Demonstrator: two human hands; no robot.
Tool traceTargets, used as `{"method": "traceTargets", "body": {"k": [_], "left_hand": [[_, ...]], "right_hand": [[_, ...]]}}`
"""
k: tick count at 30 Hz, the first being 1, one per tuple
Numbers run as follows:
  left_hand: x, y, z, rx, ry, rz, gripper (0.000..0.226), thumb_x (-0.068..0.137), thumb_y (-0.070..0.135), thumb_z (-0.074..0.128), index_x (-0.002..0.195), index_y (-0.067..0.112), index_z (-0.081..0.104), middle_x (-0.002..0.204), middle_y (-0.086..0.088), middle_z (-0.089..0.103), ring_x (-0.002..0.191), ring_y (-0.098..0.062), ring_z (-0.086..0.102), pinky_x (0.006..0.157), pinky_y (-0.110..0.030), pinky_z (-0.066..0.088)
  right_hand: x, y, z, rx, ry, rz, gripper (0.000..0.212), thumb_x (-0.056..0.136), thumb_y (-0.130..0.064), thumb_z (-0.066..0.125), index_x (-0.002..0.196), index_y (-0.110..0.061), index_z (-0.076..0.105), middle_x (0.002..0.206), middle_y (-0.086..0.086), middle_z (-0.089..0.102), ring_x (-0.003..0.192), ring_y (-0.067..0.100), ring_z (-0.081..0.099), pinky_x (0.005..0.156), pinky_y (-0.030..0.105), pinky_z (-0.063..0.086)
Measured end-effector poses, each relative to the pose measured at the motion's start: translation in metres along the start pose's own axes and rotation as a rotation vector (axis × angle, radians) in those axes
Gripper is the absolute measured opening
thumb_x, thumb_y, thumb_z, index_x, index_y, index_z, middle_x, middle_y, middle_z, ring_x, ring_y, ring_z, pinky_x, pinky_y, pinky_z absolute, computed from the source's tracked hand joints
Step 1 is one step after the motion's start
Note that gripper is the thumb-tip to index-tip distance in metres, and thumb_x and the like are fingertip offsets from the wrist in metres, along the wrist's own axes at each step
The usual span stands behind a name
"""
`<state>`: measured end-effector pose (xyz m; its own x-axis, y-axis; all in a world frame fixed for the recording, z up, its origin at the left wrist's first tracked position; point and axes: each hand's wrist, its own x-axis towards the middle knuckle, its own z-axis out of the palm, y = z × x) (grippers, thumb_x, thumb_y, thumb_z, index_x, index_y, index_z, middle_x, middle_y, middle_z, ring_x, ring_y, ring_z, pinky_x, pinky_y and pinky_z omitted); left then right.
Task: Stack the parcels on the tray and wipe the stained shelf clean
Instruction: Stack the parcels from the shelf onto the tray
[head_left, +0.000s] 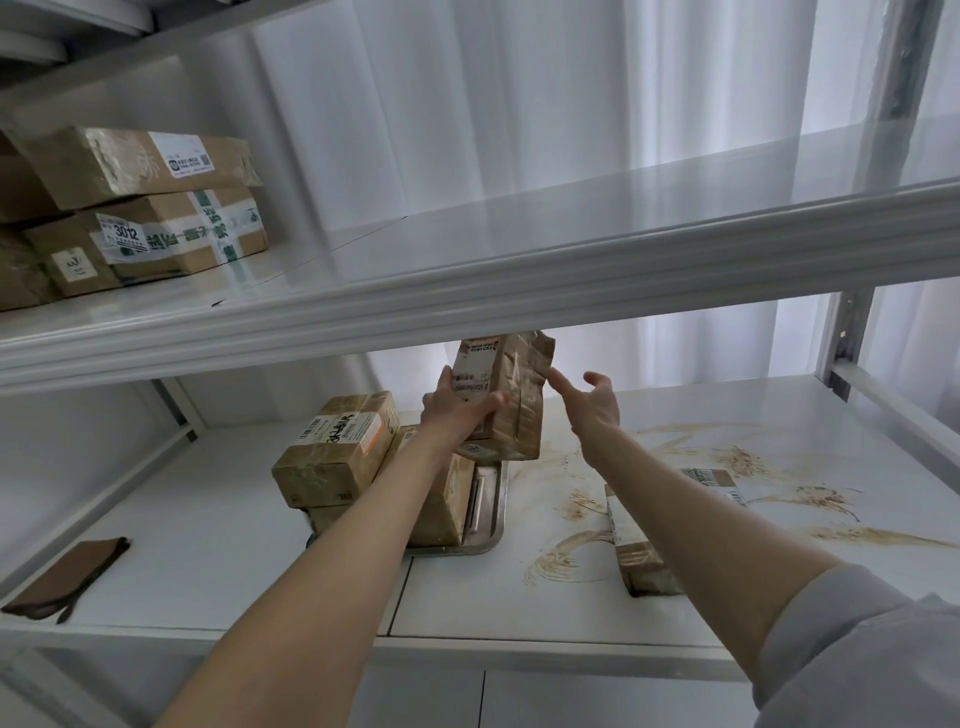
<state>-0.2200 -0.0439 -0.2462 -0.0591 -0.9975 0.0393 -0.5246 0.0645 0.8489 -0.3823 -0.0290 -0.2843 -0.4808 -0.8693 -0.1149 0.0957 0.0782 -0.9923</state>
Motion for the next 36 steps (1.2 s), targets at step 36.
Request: {"method": "traceTargets", "body": {"k": [36], "left_hand": [[0.029, -0.070, -0.113, 0.256, 0.143, -0.005, 0.037, 0.100, 0.018, 0.039, 0.133, 0.010, 0.053, 0.132, -0.007, 0.058, 0.110, -0.022, 0.056, 0.093, -0.031, 0.044]], "right_hand": [[-0.052, -0.019, 0.138, -0.389, -0.451, 0.178, 0.042, 0.094, -0.038, 0.055, 0.122, -0.007, 0.051, 0.097, 0.007, 0.058, 0.088, 0.028, 0.059, 0.075, 0.040, 0.051]]}}
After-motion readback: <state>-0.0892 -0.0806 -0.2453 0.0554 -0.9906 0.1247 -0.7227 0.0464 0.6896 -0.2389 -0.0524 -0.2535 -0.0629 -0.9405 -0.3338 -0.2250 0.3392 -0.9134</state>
